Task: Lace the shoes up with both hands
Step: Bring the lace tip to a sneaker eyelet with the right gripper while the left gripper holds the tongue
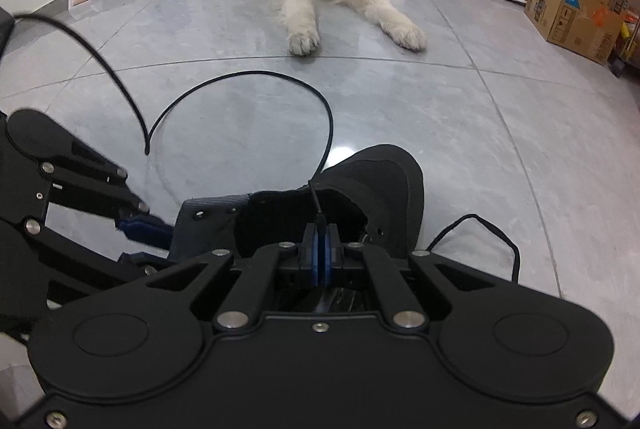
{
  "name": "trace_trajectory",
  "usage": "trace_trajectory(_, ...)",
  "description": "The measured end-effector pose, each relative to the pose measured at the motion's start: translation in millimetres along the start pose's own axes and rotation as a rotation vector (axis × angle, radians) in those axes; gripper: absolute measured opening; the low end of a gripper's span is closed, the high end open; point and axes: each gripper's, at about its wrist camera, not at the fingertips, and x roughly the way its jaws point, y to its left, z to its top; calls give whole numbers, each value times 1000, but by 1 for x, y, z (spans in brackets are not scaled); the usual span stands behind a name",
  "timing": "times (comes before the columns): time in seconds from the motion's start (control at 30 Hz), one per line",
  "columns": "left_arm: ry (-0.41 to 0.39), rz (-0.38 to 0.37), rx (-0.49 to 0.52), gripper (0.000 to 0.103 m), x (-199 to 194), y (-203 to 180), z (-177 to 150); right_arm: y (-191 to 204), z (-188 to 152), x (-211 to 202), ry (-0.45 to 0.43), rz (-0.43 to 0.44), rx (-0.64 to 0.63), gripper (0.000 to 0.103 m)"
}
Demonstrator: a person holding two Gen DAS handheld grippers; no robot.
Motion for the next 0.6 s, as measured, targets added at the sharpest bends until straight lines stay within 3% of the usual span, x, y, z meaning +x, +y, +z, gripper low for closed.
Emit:
trace_trajectory(0.13,-48,47,24,37,-1,-5,14,-1,0,1,1,1,9,3)
trace_trajectory(0.6,61,25,62,37,37,11,47,-11,1,5,10,4,29,3)
